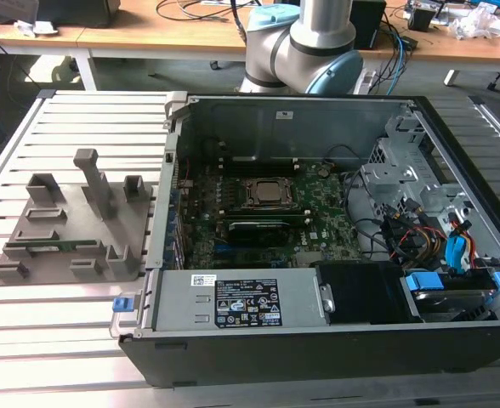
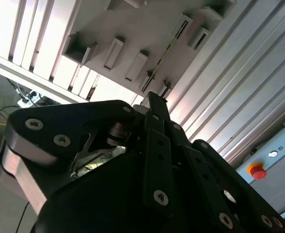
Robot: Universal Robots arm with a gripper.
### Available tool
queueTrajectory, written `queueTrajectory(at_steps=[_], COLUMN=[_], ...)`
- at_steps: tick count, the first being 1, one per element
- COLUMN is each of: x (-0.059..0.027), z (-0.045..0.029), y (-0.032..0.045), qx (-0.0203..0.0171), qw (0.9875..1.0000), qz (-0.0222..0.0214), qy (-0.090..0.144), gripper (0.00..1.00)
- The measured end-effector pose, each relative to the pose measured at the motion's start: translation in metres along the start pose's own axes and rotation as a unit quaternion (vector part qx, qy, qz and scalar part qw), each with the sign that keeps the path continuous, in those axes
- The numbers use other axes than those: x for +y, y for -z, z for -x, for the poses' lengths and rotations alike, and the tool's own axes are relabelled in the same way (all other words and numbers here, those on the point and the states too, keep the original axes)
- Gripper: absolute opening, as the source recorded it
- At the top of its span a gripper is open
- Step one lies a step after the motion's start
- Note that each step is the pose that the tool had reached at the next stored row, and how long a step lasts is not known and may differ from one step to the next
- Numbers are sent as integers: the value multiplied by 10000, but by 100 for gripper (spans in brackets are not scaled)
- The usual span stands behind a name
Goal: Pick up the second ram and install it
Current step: 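Pick up the second ram and move it above second insertion slot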
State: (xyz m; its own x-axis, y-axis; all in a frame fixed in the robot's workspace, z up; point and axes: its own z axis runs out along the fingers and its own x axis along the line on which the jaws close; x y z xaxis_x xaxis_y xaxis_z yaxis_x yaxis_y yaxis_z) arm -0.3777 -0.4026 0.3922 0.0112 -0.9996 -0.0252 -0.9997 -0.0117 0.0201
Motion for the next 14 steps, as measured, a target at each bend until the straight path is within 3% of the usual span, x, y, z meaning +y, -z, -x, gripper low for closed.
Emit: queueTrajectory(at_steps=[6, 7, 8, 9, 14], x=[0, 0, 0, 0, -1], z=[0, 0, 0, 0, 0], y=[-1, -1, -1, -1, -15], qx=[1, 1, 1, 1, 0], qw=[10000, 10000, 10000, 10000, 10000], qz=[-1, -1, -1, -1, -2], qy=[-30, -30, -30, -30, -30], gripper=[11, 24, 24, 30, 30])
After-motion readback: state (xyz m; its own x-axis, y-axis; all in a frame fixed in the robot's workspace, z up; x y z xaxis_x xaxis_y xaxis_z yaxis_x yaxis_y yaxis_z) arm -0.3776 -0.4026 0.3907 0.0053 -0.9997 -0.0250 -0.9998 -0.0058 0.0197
